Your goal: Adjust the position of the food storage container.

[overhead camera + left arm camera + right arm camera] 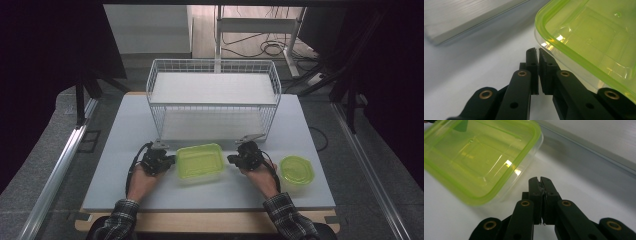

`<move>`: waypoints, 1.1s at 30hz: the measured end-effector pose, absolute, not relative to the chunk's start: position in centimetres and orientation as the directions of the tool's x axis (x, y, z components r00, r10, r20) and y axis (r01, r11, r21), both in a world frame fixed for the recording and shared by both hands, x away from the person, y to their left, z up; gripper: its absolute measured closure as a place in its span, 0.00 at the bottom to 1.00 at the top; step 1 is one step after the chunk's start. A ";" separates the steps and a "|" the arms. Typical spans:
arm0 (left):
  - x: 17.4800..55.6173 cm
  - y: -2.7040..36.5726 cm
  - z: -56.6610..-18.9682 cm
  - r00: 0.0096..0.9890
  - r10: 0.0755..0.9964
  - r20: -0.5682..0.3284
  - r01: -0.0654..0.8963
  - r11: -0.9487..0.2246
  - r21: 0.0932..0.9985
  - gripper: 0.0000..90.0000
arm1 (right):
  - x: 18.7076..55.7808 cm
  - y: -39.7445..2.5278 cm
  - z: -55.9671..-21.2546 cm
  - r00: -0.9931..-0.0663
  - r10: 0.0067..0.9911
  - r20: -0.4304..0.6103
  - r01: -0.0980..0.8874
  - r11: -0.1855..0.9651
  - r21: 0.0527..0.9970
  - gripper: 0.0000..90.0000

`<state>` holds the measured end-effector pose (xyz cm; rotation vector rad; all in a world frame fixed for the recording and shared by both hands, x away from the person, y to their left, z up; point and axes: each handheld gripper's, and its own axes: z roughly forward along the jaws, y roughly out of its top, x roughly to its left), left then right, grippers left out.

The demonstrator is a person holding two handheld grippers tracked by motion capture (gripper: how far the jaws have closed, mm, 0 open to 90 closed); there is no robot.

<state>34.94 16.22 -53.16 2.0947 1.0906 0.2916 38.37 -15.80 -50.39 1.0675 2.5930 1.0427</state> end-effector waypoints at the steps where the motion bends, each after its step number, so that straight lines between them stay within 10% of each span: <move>1: 34.9 16.0 -53.1 0.620 0.774 -0.130 0.607 -0.368 0.704 0.96 | 38.4 -15.8 -50.6 -0.737 0.665 0.120 0.565 0.509 0.649 0.97; 25: 29.1 14.8 -52.3 0.681 0.718 -0.143 0.594 -0.428 0.681 0.91 | 36.1 -16.9 -50.3 -0.741 0.667 0.070 0.554 0.550 0.625 0.92; 31: 27.9 16.2 -51.9 0.648 0.756 -0.098 0.579 -0.404 0.708 0.65 | 35.0 -18.8 -49.2 -0.734 0.675 0.077 0.540 0.510 0.670 0.87; 33: 27.3 17.0 -51.9 0.614 0.786 -0.072 0.582 -0.389 0.714 0.41 | 34.1 -19.8 -48.7 -0.728 0.679 0.096 0.540 0.481 0.691 0.79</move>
